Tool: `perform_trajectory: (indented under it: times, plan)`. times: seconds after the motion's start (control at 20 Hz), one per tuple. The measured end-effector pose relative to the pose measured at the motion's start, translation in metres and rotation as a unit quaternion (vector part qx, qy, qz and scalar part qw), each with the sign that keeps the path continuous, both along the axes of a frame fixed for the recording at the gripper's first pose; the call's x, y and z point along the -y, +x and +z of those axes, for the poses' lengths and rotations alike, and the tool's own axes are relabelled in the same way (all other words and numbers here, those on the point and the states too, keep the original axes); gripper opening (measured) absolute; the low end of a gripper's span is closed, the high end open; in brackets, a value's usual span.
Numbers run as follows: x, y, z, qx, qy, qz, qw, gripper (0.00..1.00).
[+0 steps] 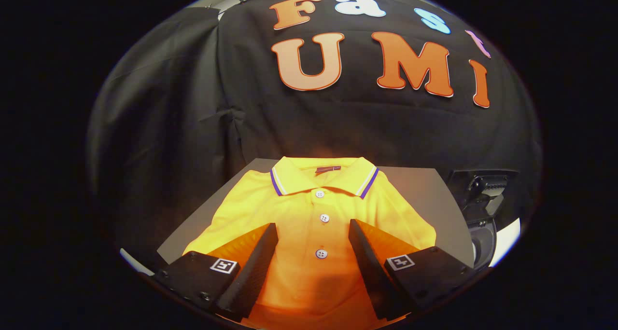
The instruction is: Put the clothes into the washing machine and then close the washing machine lid.
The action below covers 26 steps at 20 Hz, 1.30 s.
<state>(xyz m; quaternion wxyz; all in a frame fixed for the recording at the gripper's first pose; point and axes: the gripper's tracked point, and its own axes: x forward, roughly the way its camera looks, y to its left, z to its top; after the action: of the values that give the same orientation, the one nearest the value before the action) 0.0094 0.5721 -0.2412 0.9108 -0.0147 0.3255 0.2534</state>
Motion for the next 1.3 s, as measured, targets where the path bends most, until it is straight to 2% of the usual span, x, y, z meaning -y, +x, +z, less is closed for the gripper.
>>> perform_trajectory:
  times: [0.15,0.35,0.5,0.6,0.85,1.0,1.2,1.3]
  plan:
    - [-0.001,-0.002,-0.003,-0.011,-0.006,0.001,1.000,0.95]
    - [-0.003,-0.001,-0.004,-0.021,-0.005,0.030,0.999,0.53]
    - [-0.008,0.001,0.002,-0.018,0.023,0.047,0.998,0.22]
    - [-0.008,0.003,0.003,-0.019,0.034,0.055,0.998,0.13]
    - [-0.003,0.000,0.005,0.003,0.048,0.077,0.996,0.13]
    - [0.001,0.002,0.007,-0.001,0.080,0.064,0.995,0.13]
    - [0.007,0.009,0.045,0.030,0.157,0.048,0.986,0.13]
    - [0.013,0.011,0.067,0.053,0.175,0.051,0.982,0.13]
